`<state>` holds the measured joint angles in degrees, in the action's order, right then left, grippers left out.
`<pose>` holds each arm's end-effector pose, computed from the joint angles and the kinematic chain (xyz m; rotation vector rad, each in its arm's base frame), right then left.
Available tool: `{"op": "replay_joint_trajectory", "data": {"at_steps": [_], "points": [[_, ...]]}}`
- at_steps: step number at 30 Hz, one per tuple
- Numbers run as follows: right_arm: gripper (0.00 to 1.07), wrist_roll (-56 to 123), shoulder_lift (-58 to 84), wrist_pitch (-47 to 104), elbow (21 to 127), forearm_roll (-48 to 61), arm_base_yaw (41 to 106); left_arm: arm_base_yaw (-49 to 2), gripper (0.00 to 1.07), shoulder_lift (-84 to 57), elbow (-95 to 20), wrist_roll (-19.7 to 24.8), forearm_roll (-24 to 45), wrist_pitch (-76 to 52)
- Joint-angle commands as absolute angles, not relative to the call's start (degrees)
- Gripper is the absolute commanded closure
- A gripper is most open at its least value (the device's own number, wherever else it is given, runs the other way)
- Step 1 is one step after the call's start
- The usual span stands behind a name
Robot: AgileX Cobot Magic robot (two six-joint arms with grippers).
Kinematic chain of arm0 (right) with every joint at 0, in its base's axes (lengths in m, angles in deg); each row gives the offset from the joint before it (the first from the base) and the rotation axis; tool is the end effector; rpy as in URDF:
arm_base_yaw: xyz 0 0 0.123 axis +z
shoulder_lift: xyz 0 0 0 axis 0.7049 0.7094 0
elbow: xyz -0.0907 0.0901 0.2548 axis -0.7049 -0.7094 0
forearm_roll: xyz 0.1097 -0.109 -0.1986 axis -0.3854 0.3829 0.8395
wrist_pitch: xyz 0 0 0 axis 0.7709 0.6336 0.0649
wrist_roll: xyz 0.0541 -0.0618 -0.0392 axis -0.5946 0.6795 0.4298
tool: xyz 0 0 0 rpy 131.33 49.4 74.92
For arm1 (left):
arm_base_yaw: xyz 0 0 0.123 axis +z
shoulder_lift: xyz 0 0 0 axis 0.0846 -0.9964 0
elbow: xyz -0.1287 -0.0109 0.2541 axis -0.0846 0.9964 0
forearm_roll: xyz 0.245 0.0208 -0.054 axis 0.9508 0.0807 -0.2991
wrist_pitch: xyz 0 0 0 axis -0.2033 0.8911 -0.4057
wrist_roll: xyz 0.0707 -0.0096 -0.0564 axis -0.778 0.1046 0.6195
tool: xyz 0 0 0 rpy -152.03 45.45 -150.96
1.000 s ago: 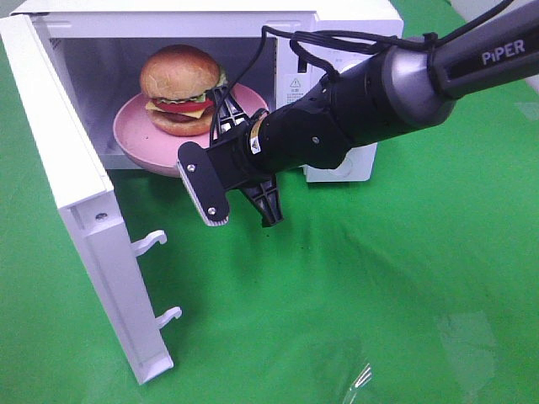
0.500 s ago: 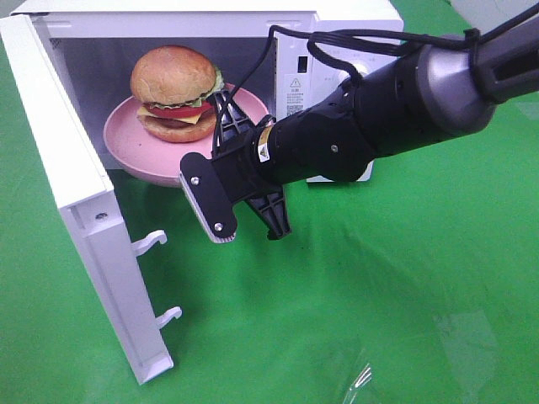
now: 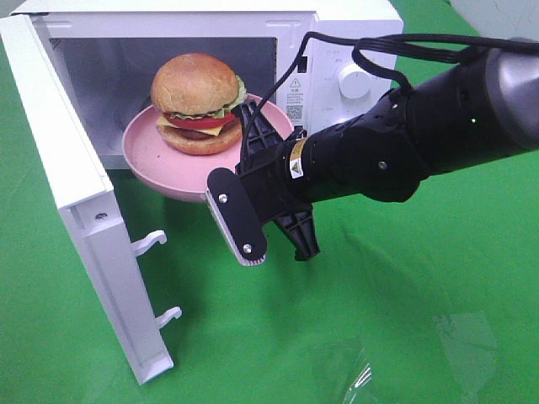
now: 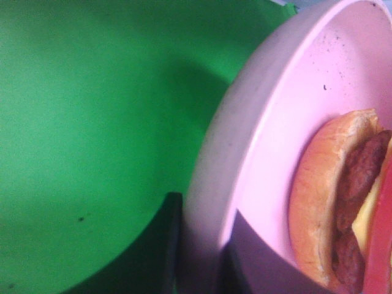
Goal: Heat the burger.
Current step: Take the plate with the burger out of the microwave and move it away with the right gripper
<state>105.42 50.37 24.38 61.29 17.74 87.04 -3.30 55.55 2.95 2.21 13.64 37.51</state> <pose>0.2762 0.2536 0.1610 -2.0704 0.9555 -0.3945 -0.0091 -0.0162 0.2843 0.0582 2.0102 -0.1763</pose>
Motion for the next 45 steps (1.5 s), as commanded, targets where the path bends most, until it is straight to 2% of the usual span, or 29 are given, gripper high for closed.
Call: {"op": "replay_joint_trajectory", "data": {"at_steps": [1, 18, 35, 45], "points": [[1.07, 105.94, 47.10, 18.36, 59.00, 18.03, 87.16, -3.13, 0.19, 55.77, 3.12, 2.44, 13.42, 37.05], [1.07, 105.37, 38.91, 20.42, 51.32, 18.09, 87.16, -3.13, 0.19, 55.77, 3.12, 2.44, 13.42, 37.05], [1.07, 101.93, 22.41, 31.42, 41.12, 18.72, 87.16, -3.13, 0.19, 55.77, 3.12, 2.44, 13.42, 37.05], [1.07, 100.44, 13.12, 38.76, 38.83, 19.00, 87.16, -3.13, 0.19, 55.77, 3.12, 2.44, 13.42, 37.05]]}}
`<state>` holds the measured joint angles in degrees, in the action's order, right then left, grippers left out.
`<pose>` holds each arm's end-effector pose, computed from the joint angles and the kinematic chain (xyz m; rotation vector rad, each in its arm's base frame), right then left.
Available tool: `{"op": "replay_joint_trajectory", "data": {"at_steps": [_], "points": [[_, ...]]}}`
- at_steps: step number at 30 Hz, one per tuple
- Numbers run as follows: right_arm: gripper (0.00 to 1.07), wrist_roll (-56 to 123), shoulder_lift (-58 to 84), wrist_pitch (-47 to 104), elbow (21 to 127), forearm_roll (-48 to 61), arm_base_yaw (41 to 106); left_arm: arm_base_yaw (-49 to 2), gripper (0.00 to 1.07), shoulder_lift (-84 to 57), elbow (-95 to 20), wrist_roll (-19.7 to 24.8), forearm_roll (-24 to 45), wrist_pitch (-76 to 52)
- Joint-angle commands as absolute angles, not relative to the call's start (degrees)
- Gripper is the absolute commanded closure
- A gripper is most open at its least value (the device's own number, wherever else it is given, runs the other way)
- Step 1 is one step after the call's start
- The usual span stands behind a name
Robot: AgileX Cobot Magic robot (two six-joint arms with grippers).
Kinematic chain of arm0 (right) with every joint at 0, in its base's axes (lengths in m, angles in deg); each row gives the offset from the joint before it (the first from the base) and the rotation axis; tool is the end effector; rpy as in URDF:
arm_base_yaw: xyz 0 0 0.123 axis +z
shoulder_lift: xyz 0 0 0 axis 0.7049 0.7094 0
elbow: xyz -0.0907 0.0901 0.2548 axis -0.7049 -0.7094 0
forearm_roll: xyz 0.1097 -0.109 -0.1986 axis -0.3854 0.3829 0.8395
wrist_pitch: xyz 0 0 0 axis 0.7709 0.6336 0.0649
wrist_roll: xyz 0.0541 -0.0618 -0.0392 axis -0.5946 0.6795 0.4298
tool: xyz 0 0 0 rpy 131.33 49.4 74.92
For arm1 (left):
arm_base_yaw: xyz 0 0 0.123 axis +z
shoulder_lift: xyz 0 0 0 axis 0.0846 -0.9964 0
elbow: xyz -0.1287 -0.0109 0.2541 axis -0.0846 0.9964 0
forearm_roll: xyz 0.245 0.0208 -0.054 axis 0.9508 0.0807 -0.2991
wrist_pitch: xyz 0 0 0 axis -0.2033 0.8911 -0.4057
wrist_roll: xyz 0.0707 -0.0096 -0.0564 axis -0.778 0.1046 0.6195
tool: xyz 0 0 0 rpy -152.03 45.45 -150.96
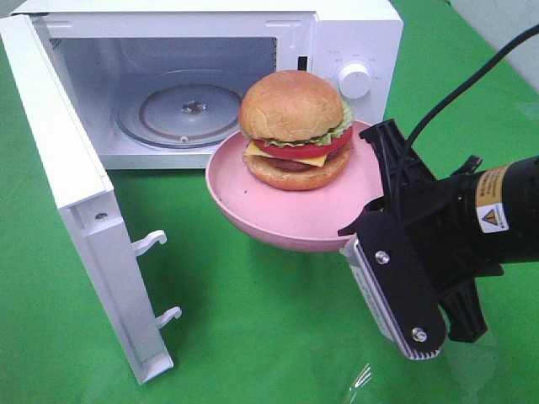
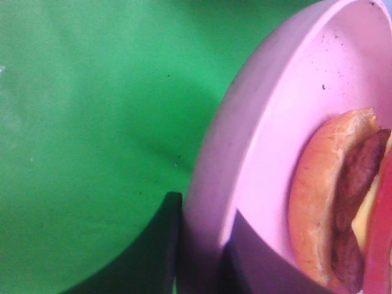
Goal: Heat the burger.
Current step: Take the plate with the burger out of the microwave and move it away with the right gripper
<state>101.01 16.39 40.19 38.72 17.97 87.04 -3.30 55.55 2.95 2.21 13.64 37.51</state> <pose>0.1752 0.1555 0.2164 -2.0874 1.0894 -0.3905 -0.0091 -0.0162 0.2843 0.0582 2.0102 -0.1763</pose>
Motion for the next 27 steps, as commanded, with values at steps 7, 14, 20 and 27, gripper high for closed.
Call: {"op": "replay_joint_trajectory", "data": {"at_steps": [7, 14, 20, 27], "points": [[1.07, 97.00, 6.02, 46.38, 38.77, 19.92, 87.16, -3.13, 0.19, 55.77, 3.12, 2.44, 13.42, 37.05], [1.07, 88.58, 1.32, 54.17, 38.77, 24.39, 87.16, -3.13, 0.19, 55.77, 3.12, 2.44, 13.42, 37.05], [1.07, 80.56, -0.80, 61.04, 38.77, 27.94, 87.16, -3.13, 0.19, 55.77, 3.12, 2.44, 13.42, 37.05], [1.07, 67.09, -0.80, 67.52, 38.77, 34.99, 87.16, -3.13, 0.19, 55.77, 3.12, 2.44, 13.42, 37.05]]}}
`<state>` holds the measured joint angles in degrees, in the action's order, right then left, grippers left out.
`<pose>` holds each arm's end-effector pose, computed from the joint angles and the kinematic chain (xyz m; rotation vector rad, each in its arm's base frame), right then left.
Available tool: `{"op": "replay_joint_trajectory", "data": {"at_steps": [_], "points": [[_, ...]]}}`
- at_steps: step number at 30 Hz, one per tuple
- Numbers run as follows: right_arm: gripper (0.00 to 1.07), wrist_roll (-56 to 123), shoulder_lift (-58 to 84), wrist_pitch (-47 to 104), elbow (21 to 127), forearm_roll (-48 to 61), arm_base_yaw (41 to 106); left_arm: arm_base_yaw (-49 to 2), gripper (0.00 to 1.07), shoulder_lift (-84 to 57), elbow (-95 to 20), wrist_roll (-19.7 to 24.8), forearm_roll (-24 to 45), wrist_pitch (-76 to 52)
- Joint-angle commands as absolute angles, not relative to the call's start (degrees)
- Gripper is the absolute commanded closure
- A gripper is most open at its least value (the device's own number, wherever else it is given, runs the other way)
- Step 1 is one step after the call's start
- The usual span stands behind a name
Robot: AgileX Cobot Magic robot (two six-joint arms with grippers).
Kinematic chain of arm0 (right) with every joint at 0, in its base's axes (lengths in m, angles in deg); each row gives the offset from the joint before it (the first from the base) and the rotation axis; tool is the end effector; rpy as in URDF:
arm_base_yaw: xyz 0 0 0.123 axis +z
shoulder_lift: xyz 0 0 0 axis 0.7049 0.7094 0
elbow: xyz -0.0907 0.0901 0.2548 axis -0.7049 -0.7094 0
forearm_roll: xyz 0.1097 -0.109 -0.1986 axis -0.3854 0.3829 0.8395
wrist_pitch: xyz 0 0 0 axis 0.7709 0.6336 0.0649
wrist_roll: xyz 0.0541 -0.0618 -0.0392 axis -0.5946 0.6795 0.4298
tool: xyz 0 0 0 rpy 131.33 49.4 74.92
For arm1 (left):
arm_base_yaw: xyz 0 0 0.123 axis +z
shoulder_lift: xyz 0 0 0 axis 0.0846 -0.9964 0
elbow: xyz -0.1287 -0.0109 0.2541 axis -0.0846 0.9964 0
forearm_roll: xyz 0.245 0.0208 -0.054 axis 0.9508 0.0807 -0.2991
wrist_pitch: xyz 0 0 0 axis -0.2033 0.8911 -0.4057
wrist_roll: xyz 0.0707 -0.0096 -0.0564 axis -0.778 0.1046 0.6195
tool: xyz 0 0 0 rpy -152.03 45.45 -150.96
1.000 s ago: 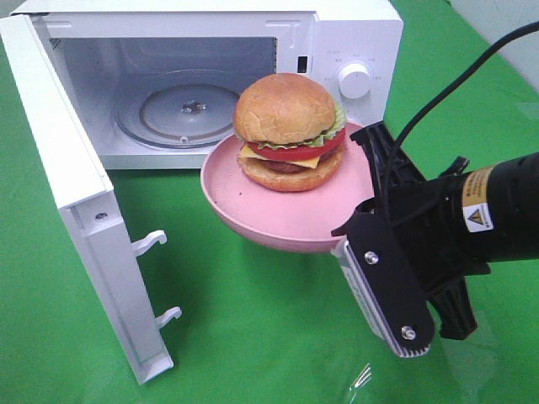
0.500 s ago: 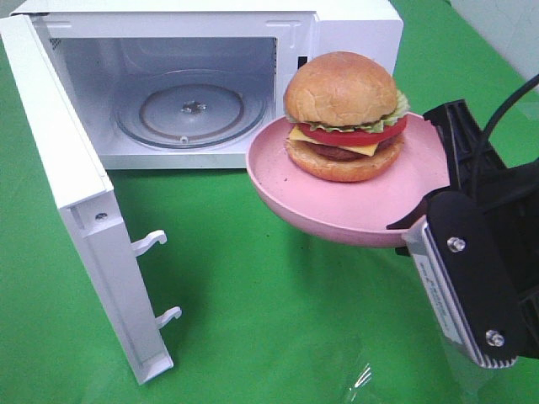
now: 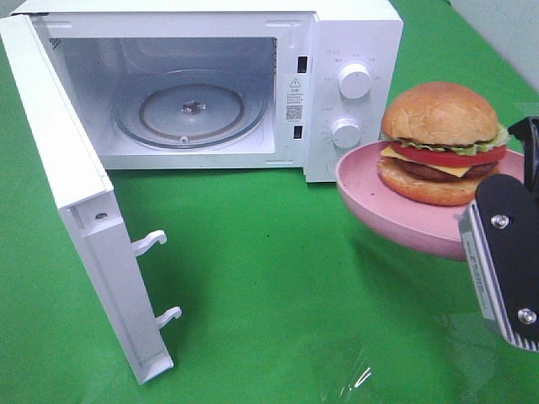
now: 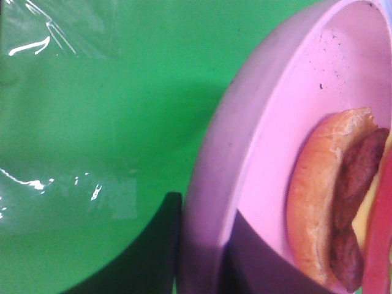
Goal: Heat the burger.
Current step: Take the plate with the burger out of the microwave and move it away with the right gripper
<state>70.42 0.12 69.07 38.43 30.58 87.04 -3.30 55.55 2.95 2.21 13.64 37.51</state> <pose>0.1403 0.0973 0.2469 -1.9127 1.6448 -0.4429 -0.0091 -0.0162 0.2843 0.0582 2.0102 -0.1763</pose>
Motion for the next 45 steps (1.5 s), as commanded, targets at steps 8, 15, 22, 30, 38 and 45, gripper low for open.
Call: {"op": "replay_joint_trajectory", "data": {"at_steps": [8, 15, 22, 30, 38, 45], "points": [[1.07, 52.88, -0.80, 71.64, 38.77, 43.58, 87.16, -3.13, 0.19, 55.77, 3.12, 2.44, 13.42, 37.05], [1.07, 40.39, -0.80, 75.20, 38.77, 49.08, 87.16, -3.13, 0.19, 55.77, 3.12, 2.44, 13.42, 37.05], [1.07, 29.22, -0.63, 79.72, 38.77, 53.09, 87.16, -3.13, 0.19, 55.77, 3.12, 2.44, 13.42, 37.05], [1.07, 14.44, 4.70, 84.77, 38.77, 57.62, 87.16, -3.13, 0.19, 55.77, 3.12, 2.44, 13.42, 37.05], [1.07, -3.04, 12.55, 86.43, 39.00, 59.57, 87.16, -3.13, 0.19, 55.77, 3.12, 2.44, 13.42, 37.05], [1.07, -15.87, 22.01, 88.03, 39.00, 59.86, 86.99, -3.13, 0.19, 55.77, 3.12, 2.44, 13.42, 37.05]]}}
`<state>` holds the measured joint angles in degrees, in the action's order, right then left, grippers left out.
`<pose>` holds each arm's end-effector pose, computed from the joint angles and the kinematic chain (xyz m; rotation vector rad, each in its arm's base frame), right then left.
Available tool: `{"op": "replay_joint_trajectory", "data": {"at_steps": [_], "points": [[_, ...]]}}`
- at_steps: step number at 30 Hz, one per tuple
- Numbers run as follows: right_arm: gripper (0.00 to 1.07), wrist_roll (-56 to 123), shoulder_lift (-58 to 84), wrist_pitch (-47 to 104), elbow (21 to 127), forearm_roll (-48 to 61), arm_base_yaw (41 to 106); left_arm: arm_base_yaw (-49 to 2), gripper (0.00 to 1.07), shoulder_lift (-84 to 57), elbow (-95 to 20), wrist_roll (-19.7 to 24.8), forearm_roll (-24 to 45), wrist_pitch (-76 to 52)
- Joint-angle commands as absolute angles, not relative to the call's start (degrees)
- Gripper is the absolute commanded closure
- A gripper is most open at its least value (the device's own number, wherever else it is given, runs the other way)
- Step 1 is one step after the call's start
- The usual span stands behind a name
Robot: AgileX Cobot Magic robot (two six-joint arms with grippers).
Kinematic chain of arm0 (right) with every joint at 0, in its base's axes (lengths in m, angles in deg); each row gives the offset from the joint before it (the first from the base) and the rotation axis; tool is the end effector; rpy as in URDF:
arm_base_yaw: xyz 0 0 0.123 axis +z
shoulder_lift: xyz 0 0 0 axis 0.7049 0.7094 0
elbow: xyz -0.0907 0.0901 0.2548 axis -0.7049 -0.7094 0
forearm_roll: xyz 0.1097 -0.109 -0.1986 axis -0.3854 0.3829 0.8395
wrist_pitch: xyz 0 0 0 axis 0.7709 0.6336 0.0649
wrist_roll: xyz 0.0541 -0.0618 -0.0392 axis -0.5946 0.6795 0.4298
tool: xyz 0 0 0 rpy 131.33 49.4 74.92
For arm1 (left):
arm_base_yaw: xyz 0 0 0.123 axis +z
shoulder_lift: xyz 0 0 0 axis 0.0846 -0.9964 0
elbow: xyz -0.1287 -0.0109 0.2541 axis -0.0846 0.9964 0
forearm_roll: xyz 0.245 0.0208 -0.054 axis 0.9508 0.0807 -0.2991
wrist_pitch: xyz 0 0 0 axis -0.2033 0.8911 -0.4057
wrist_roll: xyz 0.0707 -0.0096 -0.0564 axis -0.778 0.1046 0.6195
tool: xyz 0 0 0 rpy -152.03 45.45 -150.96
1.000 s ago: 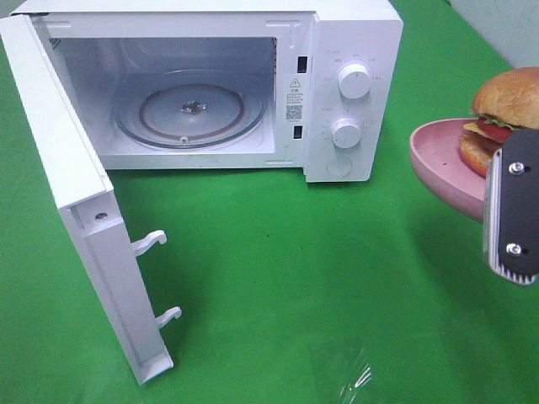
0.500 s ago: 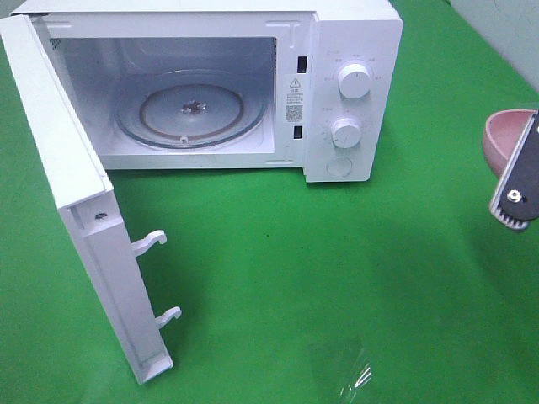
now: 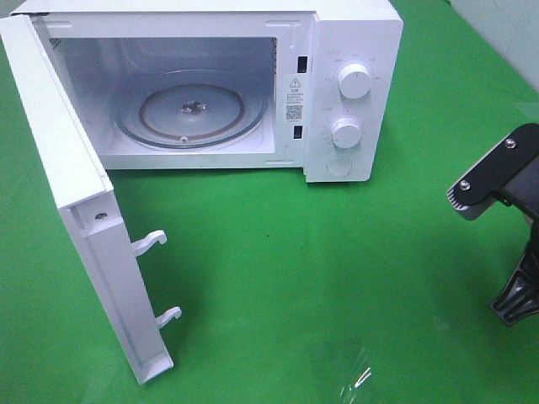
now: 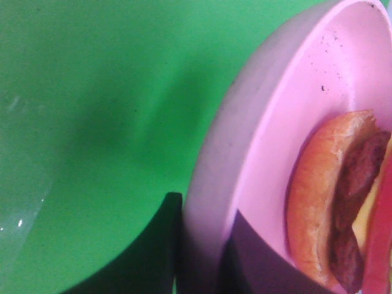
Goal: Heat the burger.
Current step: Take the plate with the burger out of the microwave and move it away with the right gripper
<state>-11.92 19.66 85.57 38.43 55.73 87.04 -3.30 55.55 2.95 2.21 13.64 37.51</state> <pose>0.1763 0.0852 0.1965 -0.7348 2.5272 -0.7196 -0.0091 -0.0162 0.2843 0.0582 2.0102 -0.1763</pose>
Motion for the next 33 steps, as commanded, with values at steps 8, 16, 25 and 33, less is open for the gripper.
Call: {"op": "replay_joint_trajectory", "data": {"at_steps": [8, 16, 25, 33], "points": [[1.07, -28.70, 31.34, 86.25, 39.00, 60.71, 86.99, -3.13, 0.19, 55.77, 3.12, 2.44, 13.42, 37.05], [1.07, -34.49, 38.33, 80.93, 39.00, 60.94, 84.12, -3.13, 0.19, 55.77, 3.12, 2.44, 13.42, 37.05], [1.05, -37.36, 47.16, 77.55, 42.78, 63.01, 78.11, -3.13, 0.19, 55.77, 3.12, 2.44, 13.42, 37.05], [0.95, -37.30, 50.54, 77.03, 46.34, 63.41, 76.96, -3.13, 0.19, 55.77, 3.12, 2.44, 13.42, 37.05]]}}
